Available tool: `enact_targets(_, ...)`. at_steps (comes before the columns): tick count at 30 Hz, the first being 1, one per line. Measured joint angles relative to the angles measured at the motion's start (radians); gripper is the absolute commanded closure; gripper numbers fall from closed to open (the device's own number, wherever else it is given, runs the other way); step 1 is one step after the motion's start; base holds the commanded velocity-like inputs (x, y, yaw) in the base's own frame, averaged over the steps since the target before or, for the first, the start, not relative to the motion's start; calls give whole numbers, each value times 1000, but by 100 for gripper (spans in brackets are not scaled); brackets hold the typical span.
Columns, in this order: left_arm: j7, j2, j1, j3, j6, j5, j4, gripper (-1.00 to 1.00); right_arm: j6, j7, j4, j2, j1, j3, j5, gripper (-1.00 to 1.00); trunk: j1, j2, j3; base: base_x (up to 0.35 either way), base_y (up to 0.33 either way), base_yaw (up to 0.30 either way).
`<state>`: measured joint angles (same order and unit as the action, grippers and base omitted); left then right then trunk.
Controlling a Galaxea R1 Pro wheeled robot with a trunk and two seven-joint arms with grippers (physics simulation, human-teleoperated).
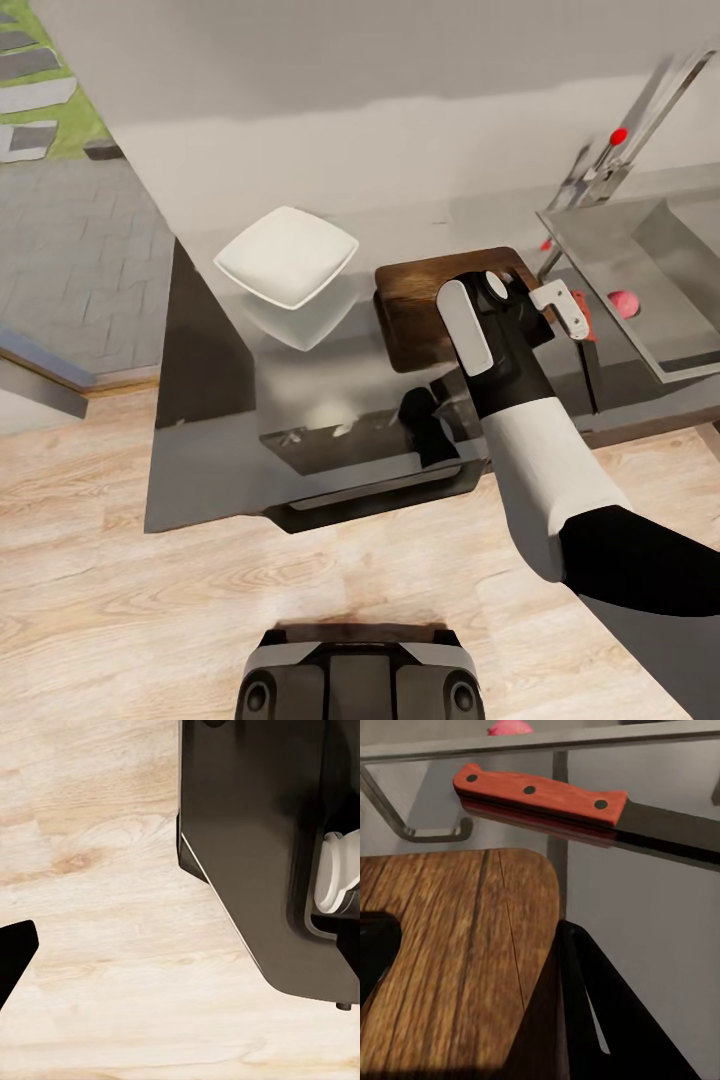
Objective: In the kitchen, take the Vidalia onion out of the sink, dice it on the chopping board with the paring knife, put the diced onion into the bowl on the countertop, then place both the paring knife and the chopping board into the sink.
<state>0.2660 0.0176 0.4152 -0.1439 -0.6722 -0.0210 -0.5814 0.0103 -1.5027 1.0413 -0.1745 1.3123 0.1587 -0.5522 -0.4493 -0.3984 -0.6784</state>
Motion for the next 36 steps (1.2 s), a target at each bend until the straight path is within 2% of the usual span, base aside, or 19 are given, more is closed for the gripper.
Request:
enact_targets(10,0,0,0,0,1,0,0,-100,0,0,0,0,0,0,0,100,0,0,0,109,-124,0)
enact_targets(26,0,0,0,0,0,0,1,-100,-1,2,0,0,0,1,-13,100,0,0,0,3,-4,0)
enact_targets(27,0,0,0,0,0,0,1,-100,-1,2,0,0,0,1,-13,-100,0,0,0,0,0,0)
enact_targets(36,0,0,0,0,0,-1,1,-100,3,3,0,0,0,2,-14,-100,0,0,0,0,0,0)
